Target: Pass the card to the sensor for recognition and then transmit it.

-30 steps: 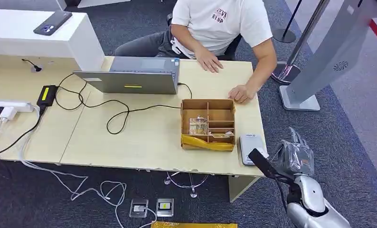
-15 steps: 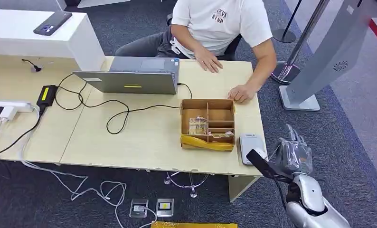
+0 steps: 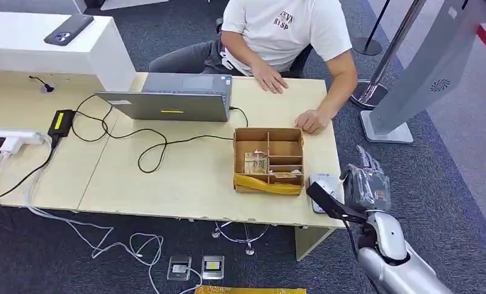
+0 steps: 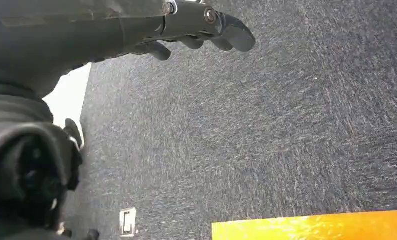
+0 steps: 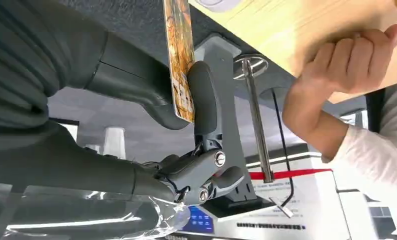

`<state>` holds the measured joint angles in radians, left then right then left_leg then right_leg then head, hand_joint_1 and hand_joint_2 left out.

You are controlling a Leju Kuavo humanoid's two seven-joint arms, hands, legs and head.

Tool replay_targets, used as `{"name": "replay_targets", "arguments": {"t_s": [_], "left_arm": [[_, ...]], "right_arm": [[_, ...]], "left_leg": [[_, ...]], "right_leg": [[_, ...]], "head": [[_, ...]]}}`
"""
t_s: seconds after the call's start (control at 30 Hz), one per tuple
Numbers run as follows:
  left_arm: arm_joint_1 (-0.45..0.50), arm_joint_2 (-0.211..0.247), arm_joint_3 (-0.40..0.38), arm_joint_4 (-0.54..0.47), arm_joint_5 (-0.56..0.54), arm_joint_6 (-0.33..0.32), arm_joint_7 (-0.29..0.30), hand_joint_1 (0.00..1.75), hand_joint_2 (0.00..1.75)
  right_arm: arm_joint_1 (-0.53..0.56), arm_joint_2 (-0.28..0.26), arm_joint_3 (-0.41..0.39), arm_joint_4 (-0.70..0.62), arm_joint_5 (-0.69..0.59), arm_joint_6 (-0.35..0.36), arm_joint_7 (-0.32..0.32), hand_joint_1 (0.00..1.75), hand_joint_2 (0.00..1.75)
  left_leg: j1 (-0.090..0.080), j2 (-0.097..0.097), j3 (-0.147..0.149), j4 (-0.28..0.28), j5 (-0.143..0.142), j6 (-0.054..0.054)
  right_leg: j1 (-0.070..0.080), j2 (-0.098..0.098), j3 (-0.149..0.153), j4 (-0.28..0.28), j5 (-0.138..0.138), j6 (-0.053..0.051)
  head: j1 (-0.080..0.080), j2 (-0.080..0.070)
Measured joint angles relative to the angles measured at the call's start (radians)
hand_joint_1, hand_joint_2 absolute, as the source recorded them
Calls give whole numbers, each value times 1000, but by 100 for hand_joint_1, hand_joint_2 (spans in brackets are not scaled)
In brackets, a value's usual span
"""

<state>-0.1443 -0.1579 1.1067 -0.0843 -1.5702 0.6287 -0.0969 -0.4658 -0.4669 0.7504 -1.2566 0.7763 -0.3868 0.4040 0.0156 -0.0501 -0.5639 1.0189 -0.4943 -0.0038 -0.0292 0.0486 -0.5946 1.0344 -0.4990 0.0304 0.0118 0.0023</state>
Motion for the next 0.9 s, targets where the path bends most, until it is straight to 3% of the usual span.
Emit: {"name": "replay_targets", "arguments": {"t_s": [0.9], "left_arm": [[0, 0, 0, 3, 0, 3, 8, 0, 0]], "right_arm": [[-4, 47, 2, 79, -36, 1, -27, 175, 175]], "left_leg": [[0, 0, 0, 0, 0, 0]], "right_leg": [[0, 0, 0, 0, 0, 0]], "head": [[0, 0]]}}
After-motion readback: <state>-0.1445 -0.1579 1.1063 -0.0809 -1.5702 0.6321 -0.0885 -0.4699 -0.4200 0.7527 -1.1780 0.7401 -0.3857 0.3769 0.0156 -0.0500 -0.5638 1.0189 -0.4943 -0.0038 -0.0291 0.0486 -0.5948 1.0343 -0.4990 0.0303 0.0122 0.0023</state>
